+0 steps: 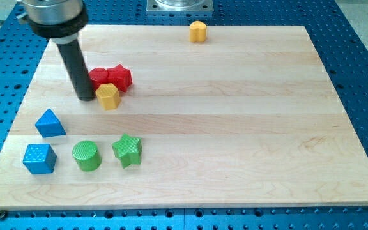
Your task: Move the red star diagonal to the heart
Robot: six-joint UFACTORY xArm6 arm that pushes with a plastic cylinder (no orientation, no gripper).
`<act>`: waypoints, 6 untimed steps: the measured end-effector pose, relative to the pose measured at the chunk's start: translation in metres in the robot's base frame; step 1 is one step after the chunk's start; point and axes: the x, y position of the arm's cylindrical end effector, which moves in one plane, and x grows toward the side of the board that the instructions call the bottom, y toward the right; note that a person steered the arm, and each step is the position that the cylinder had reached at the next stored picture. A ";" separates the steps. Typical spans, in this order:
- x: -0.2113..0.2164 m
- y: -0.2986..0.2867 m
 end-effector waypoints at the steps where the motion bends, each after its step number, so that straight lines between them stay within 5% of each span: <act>1: -0.017 0.026; 2: -0.029 0.135; 3: -0.026 0.163; 6: -0.114 0.291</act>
